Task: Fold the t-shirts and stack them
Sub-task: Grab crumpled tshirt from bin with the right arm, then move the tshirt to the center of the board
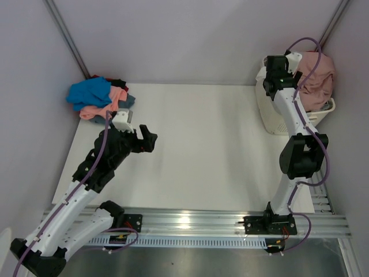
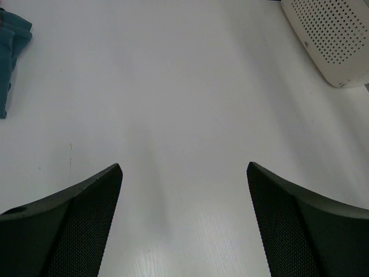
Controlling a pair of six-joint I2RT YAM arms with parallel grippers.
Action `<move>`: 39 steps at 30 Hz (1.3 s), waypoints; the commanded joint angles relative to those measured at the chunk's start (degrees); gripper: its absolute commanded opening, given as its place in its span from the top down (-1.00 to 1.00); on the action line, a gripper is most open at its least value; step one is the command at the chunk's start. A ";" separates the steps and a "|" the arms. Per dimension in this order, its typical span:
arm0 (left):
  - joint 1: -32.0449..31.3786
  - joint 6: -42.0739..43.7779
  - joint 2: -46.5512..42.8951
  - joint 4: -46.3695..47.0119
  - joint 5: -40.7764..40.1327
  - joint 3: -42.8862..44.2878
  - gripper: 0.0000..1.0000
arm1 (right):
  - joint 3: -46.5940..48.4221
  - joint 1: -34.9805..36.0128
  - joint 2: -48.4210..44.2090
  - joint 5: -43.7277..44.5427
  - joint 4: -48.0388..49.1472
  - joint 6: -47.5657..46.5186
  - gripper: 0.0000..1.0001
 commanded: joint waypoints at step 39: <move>-0.89 -10.48 9.27 5.04 5.93 3.12 -0.99 | 16.14 56.35 -1.31 -16.28 -0.16 -24.33 1.00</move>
